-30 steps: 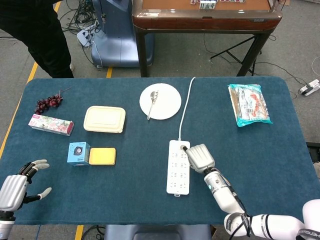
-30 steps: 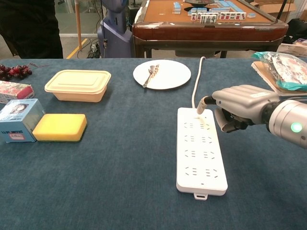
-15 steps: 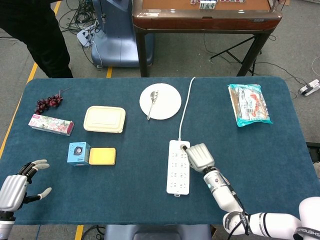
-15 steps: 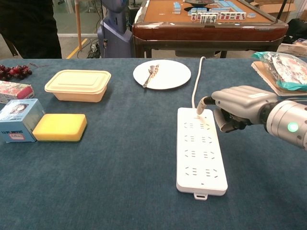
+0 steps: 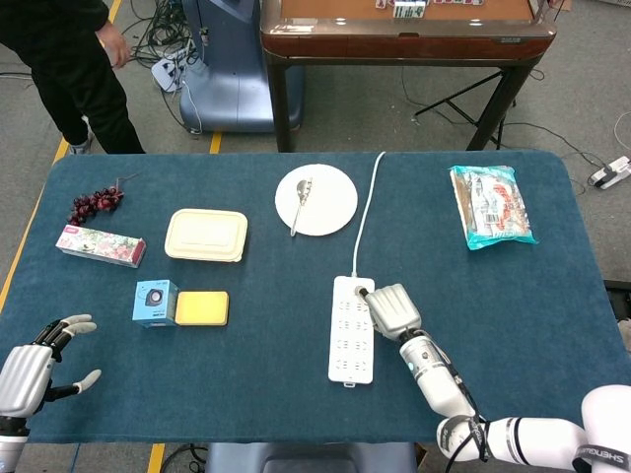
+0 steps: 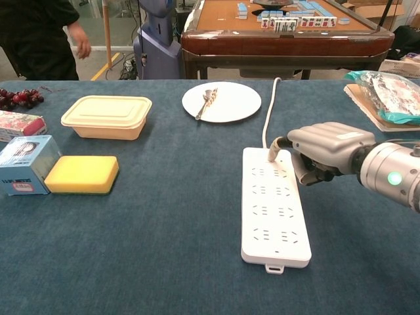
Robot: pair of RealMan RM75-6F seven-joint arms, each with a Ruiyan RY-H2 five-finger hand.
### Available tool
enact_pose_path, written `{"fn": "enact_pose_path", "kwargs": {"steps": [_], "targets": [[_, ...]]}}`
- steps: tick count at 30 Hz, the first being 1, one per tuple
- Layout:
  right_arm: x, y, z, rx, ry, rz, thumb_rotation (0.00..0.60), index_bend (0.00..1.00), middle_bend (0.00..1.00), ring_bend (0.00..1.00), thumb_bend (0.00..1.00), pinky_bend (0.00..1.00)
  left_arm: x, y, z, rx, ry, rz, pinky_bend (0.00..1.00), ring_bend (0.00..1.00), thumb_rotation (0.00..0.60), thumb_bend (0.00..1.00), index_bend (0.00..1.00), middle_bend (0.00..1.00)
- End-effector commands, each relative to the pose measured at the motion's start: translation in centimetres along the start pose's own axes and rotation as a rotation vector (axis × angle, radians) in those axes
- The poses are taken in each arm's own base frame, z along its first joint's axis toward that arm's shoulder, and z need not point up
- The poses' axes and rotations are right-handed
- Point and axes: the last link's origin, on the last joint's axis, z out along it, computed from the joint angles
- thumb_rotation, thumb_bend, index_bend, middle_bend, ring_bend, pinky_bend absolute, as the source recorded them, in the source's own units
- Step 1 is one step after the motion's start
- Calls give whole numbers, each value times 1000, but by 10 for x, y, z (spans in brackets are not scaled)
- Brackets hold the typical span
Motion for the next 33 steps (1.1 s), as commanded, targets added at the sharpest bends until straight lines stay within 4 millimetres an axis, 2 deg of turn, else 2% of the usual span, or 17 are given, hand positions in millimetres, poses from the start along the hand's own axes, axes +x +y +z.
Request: {"fn": "enact_pose_path", "kwargs": {"steps": [1, 26, 29, 31, 33], "targets": [[-1, 0, 0, 1, -2, 0, 600, 244, 1000, 1000, 1000, 1000, 0, 0, 0, 0, -2, 0, 558, 231, 600, 177, 363, 252], [-3, 3, 3, -4, -21, -3, 600, 255, 1000, 1000, 1000, 1000, -1, 0, -1, -1, -2, 4, 557, 231, 600, 177, 362, 252], [4, 2, 1, 4, 8, 12, 600, 255, 1000, 1000, 1000, 1000, -1, 1, -1, -2, -2, 5, 557, 231, 600, 177, 362, 252], [15, 2, -4, 16, 51, 21, 600, 255, 1000, 1000, 996, 1000, -1, 1, -1, -3, -3, 5, 557, 231, 600, 177, 361, 252], [28, 3, -14, 34, 104, 24, 600, 255, 981, 1000, 934, 1000, -1, 1, -1, -4, -3, 7, 558, 231, 600, 176, 361, 252]]}}
